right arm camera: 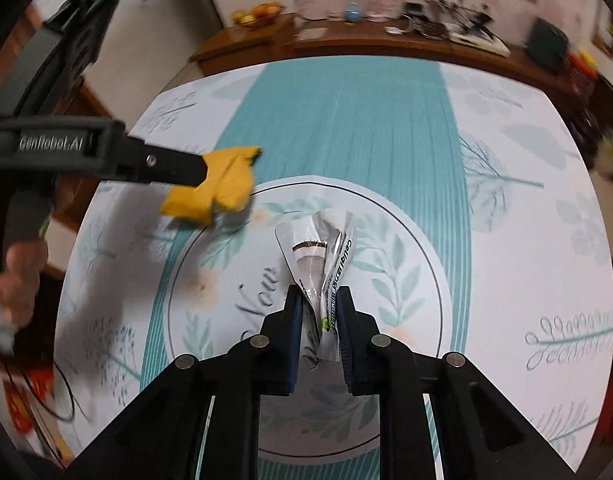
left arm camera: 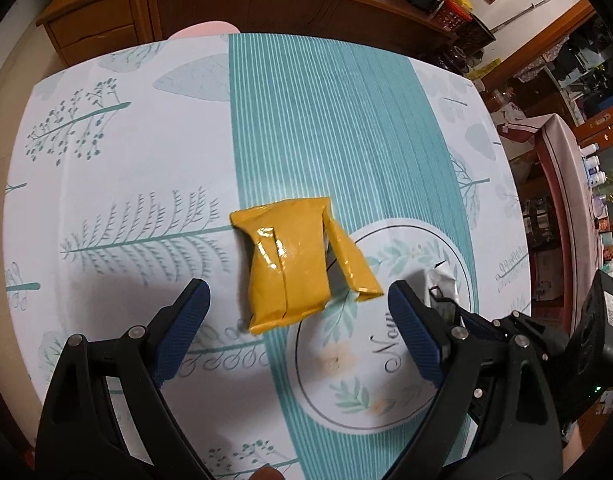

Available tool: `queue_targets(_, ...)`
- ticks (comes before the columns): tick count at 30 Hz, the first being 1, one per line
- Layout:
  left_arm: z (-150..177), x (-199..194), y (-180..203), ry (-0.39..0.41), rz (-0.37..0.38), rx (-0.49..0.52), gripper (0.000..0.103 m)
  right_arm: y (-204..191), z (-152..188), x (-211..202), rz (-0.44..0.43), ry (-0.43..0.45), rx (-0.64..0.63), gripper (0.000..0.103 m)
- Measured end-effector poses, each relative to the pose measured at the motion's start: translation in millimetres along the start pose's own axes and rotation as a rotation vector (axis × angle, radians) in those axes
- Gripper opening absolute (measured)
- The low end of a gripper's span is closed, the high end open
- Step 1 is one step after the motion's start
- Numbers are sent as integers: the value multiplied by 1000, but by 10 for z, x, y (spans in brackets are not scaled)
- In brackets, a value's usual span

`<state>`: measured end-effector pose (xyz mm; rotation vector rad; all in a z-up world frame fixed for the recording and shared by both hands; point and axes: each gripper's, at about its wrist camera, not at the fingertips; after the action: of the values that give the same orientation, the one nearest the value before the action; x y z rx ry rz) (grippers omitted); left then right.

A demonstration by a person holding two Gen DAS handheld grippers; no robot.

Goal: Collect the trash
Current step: 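Grasp the yellow packet with the left gripper, then carry the yellow packet and wrapper over the bin with both grippers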

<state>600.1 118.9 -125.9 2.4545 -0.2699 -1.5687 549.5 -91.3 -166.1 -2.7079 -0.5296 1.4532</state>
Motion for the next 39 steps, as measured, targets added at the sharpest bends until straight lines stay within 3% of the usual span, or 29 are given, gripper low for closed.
queue_targets(5,-31,179,46,-3,-48,-11,88,1,16,38,26,7,35,16)
queue_targets(12,-5,387,48,-22,-113,-25,49,-51,130,-39,22,9,66,16)
queue_targets(15,35,387,79,-14,-104,-13,39,-108,137,-49,12,11,79,16)
queue_targets(16,47,381,80,-10,-102,-11,31,-104,145,-64,8,13,85,16)
queue_targets(20,142,299,129,11,-92,13,22,-125,217,-191,-16,26,112,15)
queue_targets(30,651,-348,266,92,-99,25,19,-236,573,-867,-104,61,168,15)
queue_targets(39,1590,-1360,537,174,-110,-1,19,-393,1218,-1923,-193,89,160,15)
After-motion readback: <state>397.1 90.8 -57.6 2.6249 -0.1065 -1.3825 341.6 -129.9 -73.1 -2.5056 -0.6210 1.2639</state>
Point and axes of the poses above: each gripper's, at about its wrist camera, not at the fingertips, and x roughly the way its jaws point, y to its right, z to its underside, and after that the axes turned 11 degrees about y, right-handed
